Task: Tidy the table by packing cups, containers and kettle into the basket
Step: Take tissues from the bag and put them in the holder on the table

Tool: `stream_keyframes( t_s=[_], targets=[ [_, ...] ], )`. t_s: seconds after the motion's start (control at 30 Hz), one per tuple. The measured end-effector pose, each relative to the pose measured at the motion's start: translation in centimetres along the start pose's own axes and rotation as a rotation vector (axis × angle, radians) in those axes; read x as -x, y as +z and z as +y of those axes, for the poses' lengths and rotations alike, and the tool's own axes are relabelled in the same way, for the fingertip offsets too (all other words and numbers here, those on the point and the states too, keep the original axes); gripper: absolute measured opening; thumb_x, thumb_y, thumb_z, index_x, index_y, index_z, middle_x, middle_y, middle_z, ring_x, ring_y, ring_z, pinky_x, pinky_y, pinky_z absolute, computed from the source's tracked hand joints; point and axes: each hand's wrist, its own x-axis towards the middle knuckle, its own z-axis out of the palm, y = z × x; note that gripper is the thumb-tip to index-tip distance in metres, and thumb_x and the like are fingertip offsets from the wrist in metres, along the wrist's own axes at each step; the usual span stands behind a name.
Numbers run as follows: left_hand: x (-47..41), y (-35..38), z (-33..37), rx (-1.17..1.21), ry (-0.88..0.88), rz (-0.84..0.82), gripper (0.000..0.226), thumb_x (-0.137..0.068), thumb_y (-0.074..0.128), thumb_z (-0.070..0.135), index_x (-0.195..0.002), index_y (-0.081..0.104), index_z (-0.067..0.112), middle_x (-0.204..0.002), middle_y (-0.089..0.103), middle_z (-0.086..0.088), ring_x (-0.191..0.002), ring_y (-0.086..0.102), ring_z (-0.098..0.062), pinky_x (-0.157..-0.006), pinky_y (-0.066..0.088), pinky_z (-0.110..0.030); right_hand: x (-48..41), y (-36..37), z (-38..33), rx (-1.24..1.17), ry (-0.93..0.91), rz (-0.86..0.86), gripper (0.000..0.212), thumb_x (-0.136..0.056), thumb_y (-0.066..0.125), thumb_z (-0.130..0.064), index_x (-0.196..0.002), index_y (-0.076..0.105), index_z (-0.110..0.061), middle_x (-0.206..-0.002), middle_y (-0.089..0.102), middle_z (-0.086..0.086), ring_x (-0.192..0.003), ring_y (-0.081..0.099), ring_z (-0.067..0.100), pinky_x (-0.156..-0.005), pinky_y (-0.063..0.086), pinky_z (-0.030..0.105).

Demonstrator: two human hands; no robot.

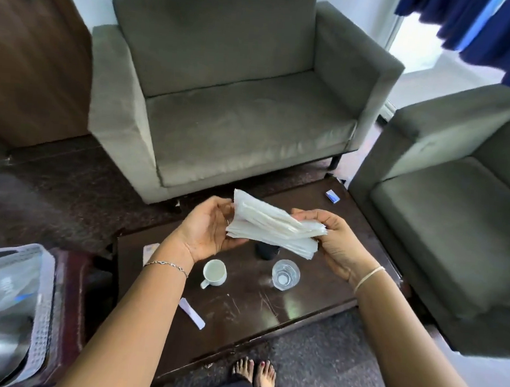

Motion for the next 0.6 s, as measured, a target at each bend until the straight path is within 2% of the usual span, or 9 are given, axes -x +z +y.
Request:
stream_keyframes(
  t_s=[0.07,0.13,0.2,0.23,0.3,0.33,0.43,0.5,0.6],
  targets=[
    [-0.8,0.2,0.4,-0.031,-0.079,0.006,0.059,-0.088,0.052,0.057,-0.119,0.062,0.009,-0.101,0.067,-0.010,-0.087,0.069,-0.026,-0.069,0.062,-0.038,-0.3,-0.1,-0.1,0.059,-0.023,0.018,0.049,-0.081,0.047,0.022,-0.077,0.077,-0.016,-0.117,0.067,0.007,-0.111,0.063,0.012,-0.091,0.052,0.024],
    [-1.6,0.4,1.0,-0.087,-0.120,0.021,0.068,-0.081,0.062,0.060,-0.123,0.062,0.007,-0.105,0.067,-0.011,-0.091,0.069,-0.026,-0.072,0.062,-0.039,-1.0,-0.2,-0.1,0.120,-0.036,0.039,0.047,-0.081,0.046,0.021,-0.079,0.076,-0.015,-0.118,0.066,0.006,-0.114,0.061,0.013,-0.096,0.050,0.028],
    [-2.4,0.6,1.5,-0.142,-0.111,0.057,0.049,-0.083,0.068,0.044,-0.117,0.064,0.009,-0.098,0.071,-0.010,-0.084,0.071,-0.023,-0.069,0.062,-0.036,-1.8,-0.1,-0.3,0.157,-0.043,0.053,0.043,-0.082,0.047,0.019,-0.082,0.075,-0.013,-0.118,0.067,0.006,-0.113,0.062,0.013,-0.095,0.050,0.030],
    [-2.9,0.7,1.7,-0.158,-0.099,0.089,0.034,-0.085,0.067,0.033,-0.111,0.065,0.011,-0.091,0.073,-0.008,-0.078,0.073,-0.021,-0.064,0.062,-0.034,-2.2,-0.1,-0.3,0.155,-0.041,0.059,0.043,-0.083,0.046,0.018,-0.084,0.075,-0.013,-0.116,0.068,0.005,-0.109,0.064,0.011,-0.091,0.052,0.028],
    [-3.9,0.7,2.2,-0.179,-0.082,0.169,0.014,-0.089,0.060,0.017,-0.101,0.064,0.011,-0.079,0.074,-0.006,-0.066,0.073,-0.018,-0.056,0.061,-0.029,-2.9,0.1,-0.4,0.107,-0.019,0.066,0.044,-0.084,0.045,0.016,-0.092,0.074,-0.015,-0.106,0.074,0.000,-0.092,0.069,0.006,-0.073,0.055,0.021],
    [-4.4,0.7,2.5,-0.187,-0.070,0.199,0.011,-0.090,0.058,0.013,-0.100,0.064,0.010,-0.077,0.074,-0.005,-0.063,0.072,-0.017,-0.054,0.060,-0.028,-3.3,0.1,-0.2,0.074,0.002,0.071,0.043,-0.086,0.046,0.014,-0.098,0.073,-0.017,-0.100,0.075,-0.003,-0.084,0.069,0.005,-0.066,0.054,0.019],
    [-5.5,0.6,3.2,-0.199,0.005,0.249,0.018,-0.090,0.054,0.002,-0.104,0.061,0.012,-0.082,0.073,-0.007,-0.062,0.072,-0.016,-0.052,0.059,-0.027,-4.4,0.0,0.1,-0.035,0.078,0.103,0.045,-0.086,0.046,0.013,-0.105,0.070,-0.020,-0.090,0.074,-0.003,-0.074,0.067,0.009,-0.057,0.054,0.024],
    [-6.0,0.3,3.5,-0.230,0.067,0.272,0.027,-0.089,0.052,-0.003,-0.108,0.059,0.016,-0.091,0.072,-0.007,-0.067,0.072,-0.017,-0.053,0.059,-0.029,-5.1,-0.1,0.4,-0.015,0.104,0.101,0.051,-0.082,0.041,0.016,-0.104,0.071,-0.020,-0.086,0.073,-0.003,-0.071,0.066,0.009,-0.058,0.056,0.026],
    [-6.7,-0.1,3.8,-0.282,0.134,0.304,0.038,-0.088,0.052,-0.008,-0.113,0.056,0.020,-0.100,0.066,-0.011,-0.071,0.070,-0.021,-0.055,0.059,-0.032,-6.1,0.1,0.7,0.095,0.114,0.044,0.051,-0.081,0.040,0.017,-0.113,0.068,-0.009,-0.099,0.071,0.003,-0.072,0.064,0.006,-0.064,0.054,0.020]
  ],
)
